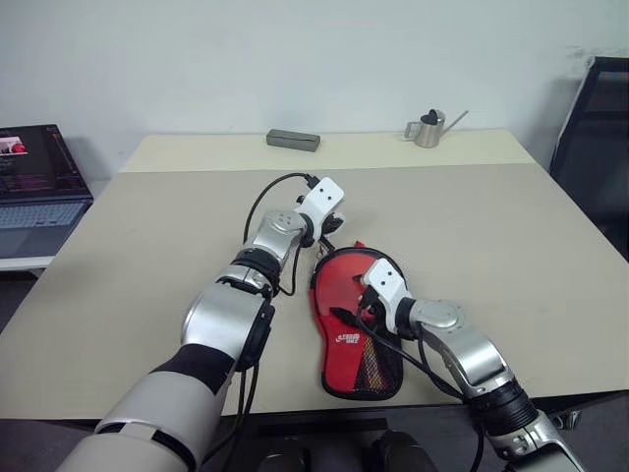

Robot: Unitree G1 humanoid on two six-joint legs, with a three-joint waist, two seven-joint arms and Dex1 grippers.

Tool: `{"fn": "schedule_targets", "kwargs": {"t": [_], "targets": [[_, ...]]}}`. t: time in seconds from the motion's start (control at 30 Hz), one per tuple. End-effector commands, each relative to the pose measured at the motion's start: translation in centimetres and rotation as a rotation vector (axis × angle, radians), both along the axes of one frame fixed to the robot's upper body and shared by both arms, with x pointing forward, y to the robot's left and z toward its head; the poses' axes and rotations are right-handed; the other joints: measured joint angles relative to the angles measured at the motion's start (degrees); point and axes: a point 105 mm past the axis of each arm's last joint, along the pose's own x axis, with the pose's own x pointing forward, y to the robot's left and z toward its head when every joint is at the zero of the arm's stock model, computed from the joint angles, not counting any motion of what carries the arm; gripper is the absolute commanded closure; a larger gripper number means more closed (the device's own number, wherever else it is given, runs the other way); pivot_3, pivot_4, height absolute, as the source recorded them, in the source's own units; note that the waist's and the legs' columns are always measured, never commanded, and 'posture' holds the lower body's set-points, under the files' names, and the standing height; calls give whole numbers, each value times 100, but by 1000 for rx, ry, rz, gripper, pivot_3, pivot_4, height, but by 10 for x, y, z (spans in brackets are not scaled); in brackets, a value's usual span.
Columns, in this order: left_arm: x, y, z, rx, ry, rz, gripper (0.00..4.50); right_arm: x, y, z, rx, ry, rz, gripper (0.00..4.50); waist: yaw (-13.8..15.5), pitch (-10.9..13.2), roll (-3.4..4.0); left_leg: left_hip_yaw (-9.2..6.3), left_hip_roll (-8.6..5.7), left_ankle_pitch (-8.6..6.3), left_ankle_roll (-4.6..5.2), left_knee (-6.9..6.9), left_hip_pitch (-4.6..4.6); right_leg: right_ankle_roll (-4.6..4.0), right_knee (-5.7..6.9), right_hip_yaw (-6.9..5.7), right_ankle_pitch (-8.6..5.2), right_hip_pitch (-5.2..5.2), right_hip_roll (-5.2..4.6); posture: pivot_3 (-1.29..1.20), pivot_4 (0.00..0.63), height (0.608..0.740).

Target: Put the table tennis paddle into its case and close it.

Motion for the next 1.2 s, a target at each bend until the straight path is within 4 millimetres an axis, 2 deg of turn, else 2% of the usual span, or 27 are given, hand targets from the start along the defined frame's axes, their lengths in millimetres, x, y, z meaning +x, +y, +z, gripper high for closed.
{"fn": "schedule_targets", "kwargs": {"t": [0.03,0.3,0.7,0.9,1.2], "targets": [[6,-13,32,-21,-113,-1,4194,-26,-4,-52,-94,203,-10,0,2,0,0,0,0,0,0,-1,0,0,-1,0,0,0,0,0,150,740],[8,-18,34,7,-150,22,4194,-37,2,-55,-74,224,-37,0,18,0,0,1,0,-1,-1,-4,-3,1,-11,0,-1,0,0,0,150,740],[10,-24,42,123,-246,29,4194,-44,4,-56,-58,233,-80,0,17,-1,-1,2,0,-2,-2,-6,-2,3,-12,-1,-2,0,2,0,150,740],[9,-39,47,146,-289,22,4194,-49,3,-54,-55,231,-101,0,38,-1,-2,2,-1,-2,-2,-6,-6,3,-15,-2,-2,0,1,0,150,740],[11,-51,66,168,-395,69,4194,-59,-3,-56,-66,239,-125,0,43,-1,-2,3,-1,-2,-3,-5,-6,5,-15,-4,-3,0,1,0,150,740]]}}
